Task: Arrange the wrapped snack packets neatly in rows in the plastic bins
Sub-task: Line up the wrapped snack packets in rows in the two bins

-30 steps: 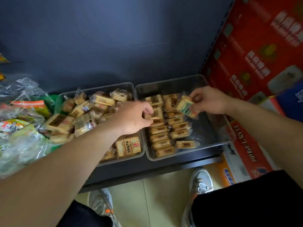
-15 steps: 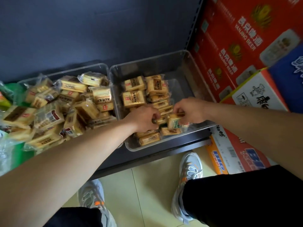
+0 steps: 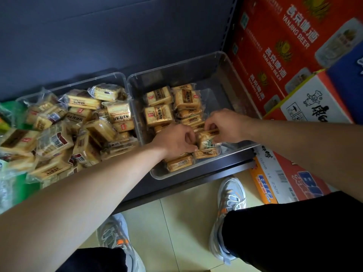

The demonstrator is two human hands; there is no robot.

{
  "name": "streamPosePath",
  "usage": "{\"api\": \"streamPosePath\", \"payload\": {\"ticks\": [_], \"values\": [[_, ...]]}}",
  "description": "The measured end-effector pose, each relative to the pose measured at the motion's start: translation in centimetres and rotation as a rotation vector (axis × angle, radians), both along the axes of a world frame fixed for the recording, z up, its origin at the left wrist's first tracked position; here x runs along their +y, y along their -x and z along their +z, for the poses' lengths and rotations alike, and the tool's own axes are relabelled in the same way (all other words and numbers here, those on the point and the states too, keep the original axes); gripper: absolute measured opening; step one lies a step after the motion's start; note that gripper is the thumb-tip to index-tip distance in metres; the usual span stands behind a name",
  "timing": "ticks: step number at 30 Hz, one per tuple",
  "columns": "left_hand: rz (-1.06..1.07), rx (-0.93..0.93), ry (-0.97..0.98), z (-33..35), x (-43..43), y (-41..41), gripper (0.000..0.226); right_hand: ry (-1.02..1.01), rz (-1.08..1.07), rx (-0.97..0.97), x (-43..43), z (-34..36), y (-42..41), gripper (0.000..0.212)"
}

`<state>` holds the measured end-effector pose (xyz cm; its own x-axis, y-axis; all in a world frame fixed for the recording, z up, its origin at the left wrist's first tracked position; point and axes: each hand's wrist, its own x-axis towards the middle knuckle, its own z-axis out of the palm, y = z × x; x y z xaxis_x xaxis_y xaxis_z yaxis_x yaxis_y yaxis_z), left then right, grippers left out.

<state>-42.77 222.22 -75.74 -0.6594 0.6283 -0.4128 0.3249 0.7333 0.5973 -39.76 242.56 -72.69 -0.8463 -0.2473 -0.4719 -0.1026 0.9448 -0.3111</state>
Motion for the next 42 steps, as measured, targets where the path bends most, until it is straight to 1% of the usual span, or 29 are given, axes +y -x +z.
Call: {"api": "streamPosePath", "payload": {"ticks": [2,4,6,10,12,14,17,19,22,26,28,33,35,36,38,40,42], "values": [[-0.072,0.048,0.072,-0.3,0.0,-0.1,0.013,-0.022,0.0,-0.032,0.2,0.2,0.2,0.03],[-0.164,0.067,0.122,-0.2,0.2,-0.2,0.022,-0.05,0.005,-0.061,0.3,0.3,0.3,0.032],[-0.224,0.037,0.161,0.0,0.3,-0.2,0.027,-0.064,0.005,-0.076,0.3,0.4,0.3,0.035],[-0.28,0.001,0.224,0.3,0.4,-0.3,0.028,-0.095,0.01,-0.085,0.6,0.7,0.4,0.033],[-0.279,-0.002,0.219,0.4,0.4,-0.3,0.028,-0.101,0.014,-0.067,0.8,0.7,0.3,0.033],[-0.282,-0.013,0.211,0.5,0.3,-0.3,0.028,-0.092,0.011,-0.055,0.6,0.1,-0.2,0.037],[-0.232,-0.029,0.154,1.1,0.1,0.1,0.021,-0.041,-0.007,-0.066,-0.1,-0.7,-0.5,0.04],[-0.14,-0.006,0.103,2.0,-0.2,0.7,0.016,0.053,-0.041,-0.114,0.2,-0.6,-0.1,0.031],[-0.026,0.055,0.119,2.5,-0.9,1.9,0.014,0.154,-0.129,-0.162,1.2,-0.6,0.1,0.019],[-0.02,0.003,0.185,2.0,-0.8,2.1,0.02,0.195,-0.221,-0.141,1.1,-1.0,-0.1,0.014],[-0.032,-0.006,0.197,1.9,-0.5,2.1,0.019,0.195,-0.246,-0.124,0.5,-1.2,-0.1,0.014],[0.021,0.031,0.155,1.7,-0.7,2.4,0.019,0.116,-0.245,-0.105,-1.4,-2.5,0.3,0.028],[0.029,0.042,0.151,1.6,-0.7,2.5,0.016,0.042,-0.227,-0.106,-1.4,-2.7,0.8,0.036],[0.027,0.046,0.156,1.7,-0.7,2.4,0.015,-0.005,-0.204,-0.087,-1.4,-2.6,0.9,0.042],[-0.001,0.077,0.182,1.8,-0.7,2.4,0.014,-0.061,-0.201,-0.031,-1.3,-2.4,0.8,0.062],[-0.059,0.165,0.247,2.4,-0.8,2.3,0.012,-0.104,-0.242,0.006,-1.5,-2.1,0.5,0.083],[-0.126,0.339,0.307,3.3,-1.1,2.4,0.009,-0.145,-0.269,0.001,-1.5,-1.9,0.5,0.094]]}}
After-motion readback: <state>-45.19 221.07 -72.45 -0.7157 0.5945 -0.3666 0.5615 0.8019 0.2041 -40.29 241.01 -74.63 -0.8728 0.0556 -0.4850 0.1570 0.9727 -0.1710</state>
